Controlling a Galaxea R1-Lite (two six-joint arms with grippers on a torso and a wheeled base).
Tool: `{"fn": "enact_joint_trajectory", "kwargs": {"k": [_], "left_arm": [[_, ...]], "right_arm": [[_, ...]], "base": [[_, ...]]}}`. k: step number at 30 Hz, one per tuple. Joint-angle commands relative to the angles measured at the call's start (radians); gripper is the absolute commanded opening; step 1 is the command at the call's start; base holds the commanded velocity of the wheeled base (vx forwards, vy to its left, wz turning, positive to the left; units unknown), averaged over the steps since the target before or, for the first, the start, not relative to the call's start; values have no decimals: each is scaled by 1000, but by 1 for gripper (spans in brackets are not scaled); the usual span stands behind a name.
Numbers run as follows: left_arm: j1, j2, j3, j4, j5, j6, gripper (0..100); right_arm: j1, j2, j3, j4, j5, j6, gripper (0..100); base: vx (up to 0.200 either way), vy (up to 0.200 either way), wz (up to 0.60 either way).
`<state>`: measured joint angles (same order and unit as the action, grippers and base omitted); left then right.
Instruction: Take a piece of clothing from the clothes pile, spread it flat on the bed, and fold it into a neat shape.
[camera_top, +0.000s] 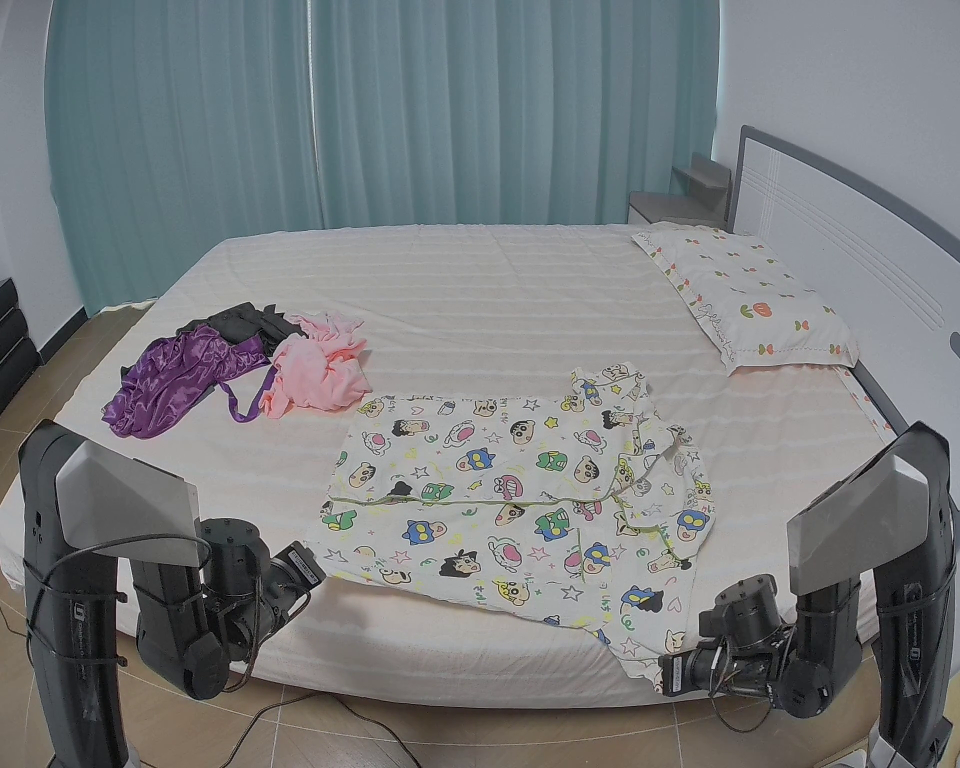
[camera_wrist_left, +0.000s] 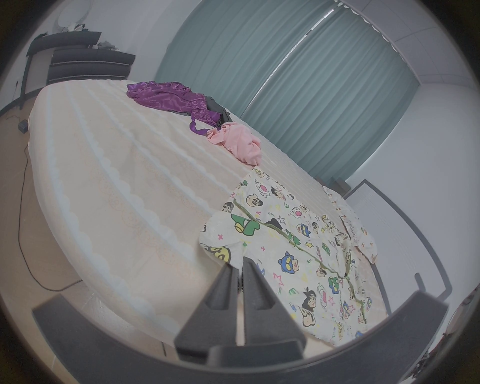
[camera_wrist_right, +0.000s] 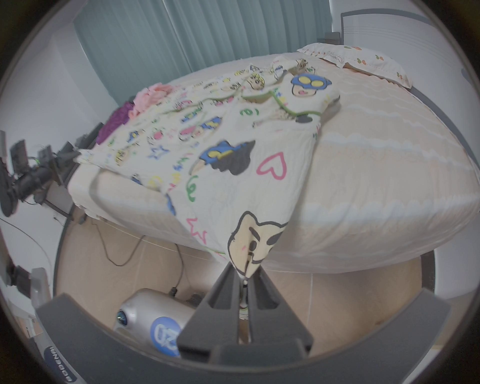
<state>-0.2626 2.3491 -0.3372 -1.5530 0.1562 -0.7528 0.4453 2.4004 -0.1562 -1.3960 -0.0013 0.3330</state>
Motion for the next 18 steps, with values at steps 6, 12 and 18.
{"fn": "enact_joint_trajectory", "kwargs": {"k": [6,12,18], "left_arm": [[-46,1,110,-10,6,93,0],[-50,-1,138,-10,6,121,0],[-50,-1,162,-10,6,147,0]], "right_arm": [[-50,-55,156,-150,104,23,0],[-27,-99,156,-61,106,12,0],[12,-215,156,117,138,1,0]], "base": [[0,0,0],[0,0,0],[0,0,0]]}}
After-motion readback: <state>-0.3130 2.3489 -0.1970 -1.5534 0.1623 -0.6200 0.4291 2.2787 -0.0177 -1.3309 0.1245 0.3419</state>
